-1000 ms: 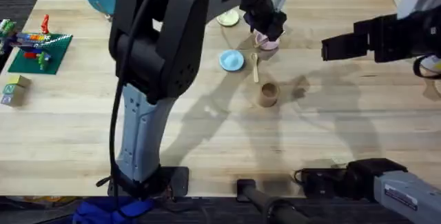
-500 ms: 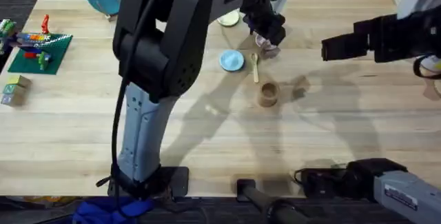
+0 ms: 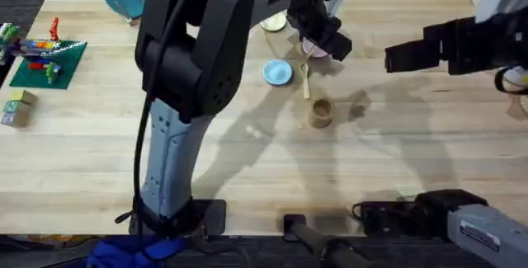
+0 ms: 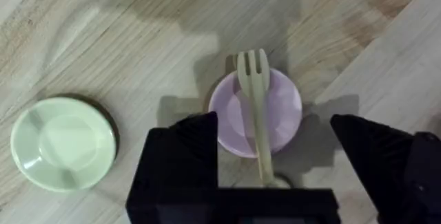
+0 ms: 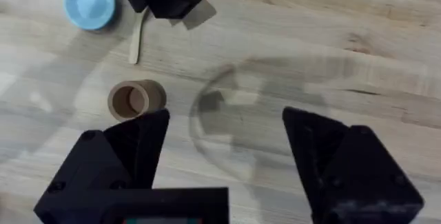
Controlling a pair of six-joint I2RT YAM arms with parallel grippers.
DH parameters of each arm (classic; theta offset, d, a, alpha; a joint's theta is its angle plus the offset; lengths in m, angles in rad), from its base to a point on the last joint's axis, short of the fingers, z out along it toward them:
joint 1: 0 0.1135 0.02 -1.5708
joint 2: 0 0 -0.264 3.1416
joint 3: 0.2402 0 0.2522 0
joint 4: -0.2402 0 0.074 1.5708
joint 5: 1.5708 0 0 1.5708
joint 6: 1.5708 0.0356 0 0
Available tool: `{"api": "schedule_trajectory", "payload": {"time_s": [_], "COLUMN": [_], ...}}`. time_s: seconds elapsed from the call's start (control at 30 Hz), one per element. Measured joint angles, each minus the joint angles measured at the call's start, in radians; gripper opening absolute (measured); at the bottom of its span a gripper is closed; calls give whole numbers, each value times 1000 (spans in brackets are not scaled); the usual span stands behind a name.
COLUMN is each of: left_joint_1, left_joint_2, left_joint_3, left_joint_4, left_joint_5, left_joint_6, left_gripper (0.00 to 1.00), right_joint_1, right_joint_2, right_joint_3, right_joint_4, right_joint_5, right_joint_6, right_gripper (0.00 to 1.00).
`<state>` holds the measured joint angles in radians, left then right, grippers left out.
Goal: Pick up a utensil and set it on the pink plate, then put the other utensil in the container.
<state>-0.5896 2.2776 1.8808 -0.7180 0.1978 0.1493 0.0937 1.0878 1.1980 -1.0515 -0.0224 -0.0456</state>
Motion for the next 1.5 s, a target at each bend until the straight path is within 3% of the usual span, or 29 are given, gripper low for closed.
{"api": "schedule_trajectory", "payload": {"time_s": [0.17, 0.43, 0.8, 1.1, 1.27, 1.5], "left_joint_1": [0, 15, 87, 93, 102, 152], "left_joint_2": [0, -1, -88, -181, -254, -510], "left_joint_3": [48, 239, 243, 243, 159, -140], "left_joint_4": [-67, -258, -361, -447, -431, -321], "left_joint_5": [-1, -3, -8, -19, -31, -54], "left_joint_6": [0, -5, -53, -53, -53, -60], "left_gripper": [993, 995, 995, 996, 997, 996], "right_joint_1": [0, 0, 0, 0, 0, 0], "right_joint_2": [0, 0, 0, 0, 0, 0], "right_joint_3": [0, 0, 0, 0, 0, 0], "right_joint_4": [0, 0, 0, 0, 0, 2], "right_joint_5": [0, 0, 0, 0, 0, 0], "right_joint_6": [0, 0, 0, 0, 0, 0], "right_gripper": [998, 998, 998, 998, 998, 997]}}
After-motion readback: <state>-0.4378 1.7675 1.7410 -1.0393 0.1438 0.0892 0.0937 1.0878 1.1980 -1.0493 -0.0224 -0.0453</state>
